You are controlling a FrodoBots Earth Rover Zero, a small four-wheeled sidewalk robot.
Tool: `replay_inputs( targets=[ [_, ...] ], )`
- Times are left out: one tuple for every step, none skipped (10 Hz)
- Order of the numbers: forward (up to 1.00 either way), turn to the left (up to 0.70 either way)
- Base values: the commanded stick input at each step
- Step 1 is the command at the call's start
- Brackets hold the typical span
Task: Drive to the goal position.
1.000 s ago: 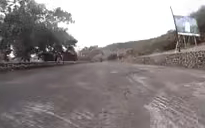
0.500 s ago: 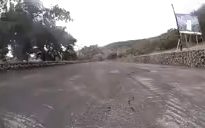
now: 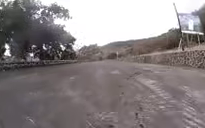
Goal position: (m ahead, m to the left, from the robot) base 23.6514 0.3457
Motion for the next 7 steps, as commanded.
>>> replay_inputs(
  targets=[
    [0.7,0.0],
    [0.7,0.0],
    [0.7,0.0],
    [0.7,0.0],
    [0.7,0.0],
    [0.7,0.0],
    [0.7,0.0]
  ],
)
